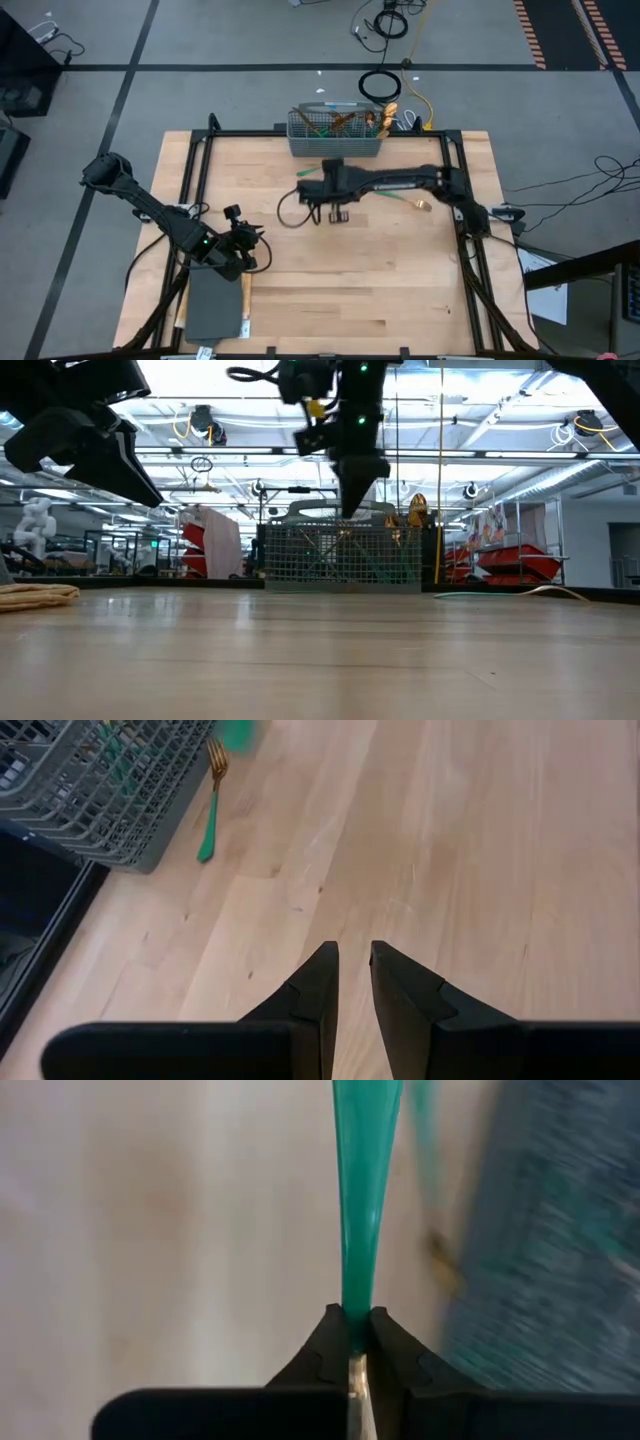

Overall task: Sort silverware
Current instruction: Put the green knife into the dishwasher utensil holder

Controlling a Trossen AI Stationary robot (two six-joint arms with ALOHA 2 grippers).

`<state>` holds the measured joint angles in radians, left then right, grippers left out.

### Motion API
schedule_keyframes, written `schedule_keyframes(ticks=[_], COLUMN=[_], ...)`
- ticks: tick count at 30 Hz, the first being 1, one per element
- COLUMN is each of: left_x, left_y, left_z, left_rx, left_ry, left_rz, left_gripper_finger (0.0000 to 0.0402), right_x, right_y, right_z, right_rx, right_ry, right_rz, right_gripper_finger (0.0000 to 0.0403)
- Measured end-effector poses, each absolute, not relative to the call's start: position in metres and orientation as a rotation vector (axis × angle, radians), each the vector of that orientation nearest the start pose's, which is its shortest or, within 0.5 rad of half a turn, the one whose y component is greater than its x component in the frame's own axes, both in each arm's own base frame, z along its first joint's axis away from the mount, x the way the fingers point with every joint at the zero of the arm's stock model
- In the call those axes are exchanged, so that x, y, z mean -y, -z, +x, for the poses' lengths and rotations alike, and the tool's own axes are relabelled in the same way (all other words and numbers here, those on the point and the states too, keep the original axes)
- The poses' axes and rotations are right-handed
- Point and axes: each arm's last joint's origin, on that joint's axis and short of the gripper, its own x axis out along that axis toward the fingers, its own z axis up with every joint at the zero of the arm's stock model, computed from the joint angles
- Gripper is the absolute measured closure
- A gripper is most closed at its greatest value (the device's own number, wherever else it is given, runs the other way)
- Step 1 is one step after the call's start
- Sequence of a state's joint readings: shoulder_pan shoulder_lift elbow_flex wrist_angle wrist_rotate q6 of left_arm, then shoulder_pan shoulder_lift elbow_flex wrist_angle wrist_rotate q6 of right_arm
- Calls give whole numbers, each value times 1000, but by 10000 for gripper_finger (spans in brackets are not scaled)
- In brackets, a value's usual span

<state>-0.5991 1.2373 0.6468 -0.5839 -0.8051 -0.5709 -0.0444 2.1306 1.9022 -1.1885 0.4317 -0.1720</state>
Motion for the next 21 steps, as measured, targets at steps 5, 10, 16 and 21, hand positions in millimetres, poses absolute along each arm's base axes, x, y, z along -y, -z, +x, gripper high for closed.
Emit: schedule_keyframes(ticks=[5,10,16,21], left_x=[98,97,97,97], left_y=[-186,-186,-187,-187], left_z=[181,181,181,181], left_rx=[-780,-762,-746,-738], left_ry=[-431,-449,-468,-477], left_rz=[238,246,226,230], left_gripper_finger=[331,331,331,331], right_x=[49,81,116,133], right_y=[-272,-282,-281,-283], right_z=[410,407,413,419], right_rx=[-1406,-1472,-1609,-1725], right_ry=[402,515,629,652], right_rz=[-589,-864,-1179,-1365], right_gripper_finger=[403,403,403,403])
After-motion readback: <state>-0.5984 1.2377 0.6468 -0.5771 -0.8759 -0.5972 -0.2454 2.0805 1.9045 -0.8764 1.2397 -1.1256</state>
